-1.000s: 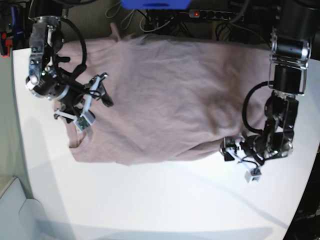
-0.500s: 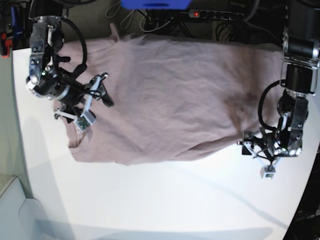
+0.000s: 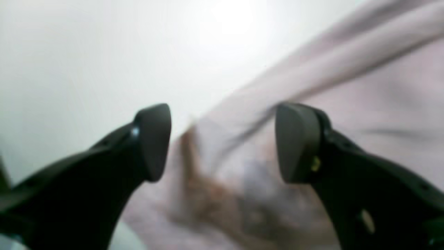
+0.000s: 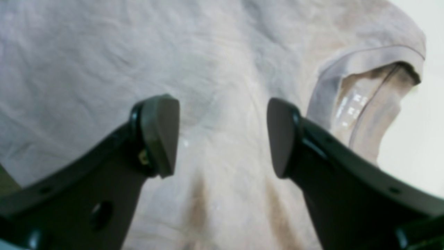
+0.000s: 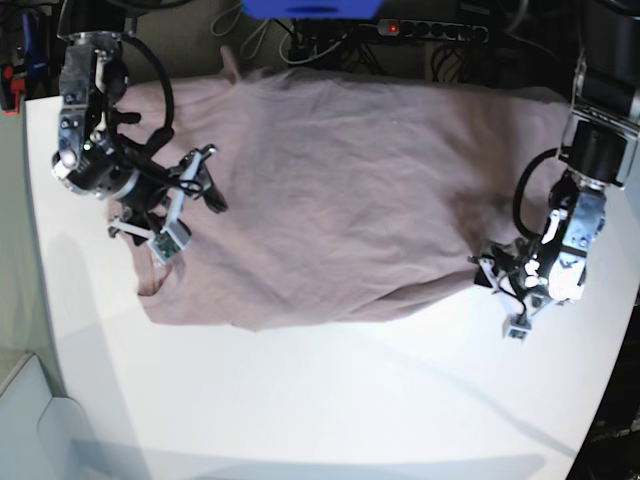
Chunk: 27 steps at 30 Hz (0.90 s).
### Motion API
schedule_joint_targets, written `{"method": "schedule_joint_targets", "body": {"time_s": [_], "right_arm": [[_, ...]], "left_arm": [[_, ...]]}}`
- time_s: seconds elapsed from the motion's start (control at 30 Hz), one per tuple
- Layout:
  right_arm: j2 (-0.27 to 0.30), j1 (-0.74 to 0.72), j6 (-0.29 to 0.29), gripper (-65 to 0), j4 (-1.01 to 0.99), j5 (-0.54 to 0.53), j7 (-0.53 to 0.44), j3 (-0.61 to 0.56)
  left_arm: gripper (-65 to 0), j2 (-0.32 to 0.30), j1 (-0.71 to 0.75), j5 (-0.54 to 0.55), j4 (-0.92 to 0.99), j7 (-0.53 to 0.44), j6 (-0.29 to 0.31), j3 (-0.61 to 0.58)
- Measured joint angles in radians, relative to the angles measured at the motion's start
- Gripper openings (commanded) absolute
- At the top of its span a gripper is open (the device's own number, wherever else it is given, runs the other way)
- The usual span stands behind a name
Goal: Layout the t-shirt on the table in an organized manner, then fold the t-shirt properly
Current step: 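Release the shirt and reposition the left gripper near the sleeve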
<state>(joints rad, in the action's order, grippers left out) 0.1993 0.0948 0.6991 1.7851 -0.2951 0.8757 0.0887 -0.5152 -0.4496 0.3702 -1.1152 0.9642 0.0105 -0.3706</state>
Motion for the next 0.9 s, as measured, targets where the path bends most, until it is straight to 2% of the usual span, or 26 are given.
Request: {"method": "schedule_joint_targets", "body": {"time_s": [0.1, 0.23, 0.33, 0.5, 0.67, 0.83, 0.9], "right_arm": [[0.0, 0.0, 0.0, -24.9, 0.0, 0.0, 0.0, 0.0], [0.0, 0.0, 0.0, -24.9, 0.0, 0.0, 0.0, 0.0], [0.0, 0.0, 0.0, -24.9, 0.0, 0.0, 0.0, 0.0], [0.001, 0.0, 0.0, -24.9, 0.0, 0.0, 0.0, 0.0], [0.003, 0.0, 0.0, -24.9, 0.001, 0.0, 0.0, 0.0], [0.003, 0.0, 0.0, -25.0, 0.001, 0.0, 0.0, 0.0], [0.003, 0.0, 0.0, -25.0, 0.001, 0.001, 0.0, 0.0]], "left_arm": [[-19.4, 0.003, 0.003, -0.025, 0.009, 0.003, 0.011, 0.0], [-19.8, 0.022, 0.015, -0.051, 0.01, -0.005, 0.152, 0.0], [-24.0, 0.025, 0.04, -0.072, 0.009, -0.031, 0.184, 0.009], [-37.9, 0.045, 0.047, -0.102, 0.016, -0.031, 0.193, 0.013], [-65.0, 0.05, 0.047, -0.089, 0.051, -0.056, 0.196, 0.016], [-65.0, 0.05, 0.048, -0.102, 0.047, -0.059, 0.192, 0.018], [-64.8, 0.051, 0.06, -0.112, 0.008, -0.021, 0.185, 0.04]]}}
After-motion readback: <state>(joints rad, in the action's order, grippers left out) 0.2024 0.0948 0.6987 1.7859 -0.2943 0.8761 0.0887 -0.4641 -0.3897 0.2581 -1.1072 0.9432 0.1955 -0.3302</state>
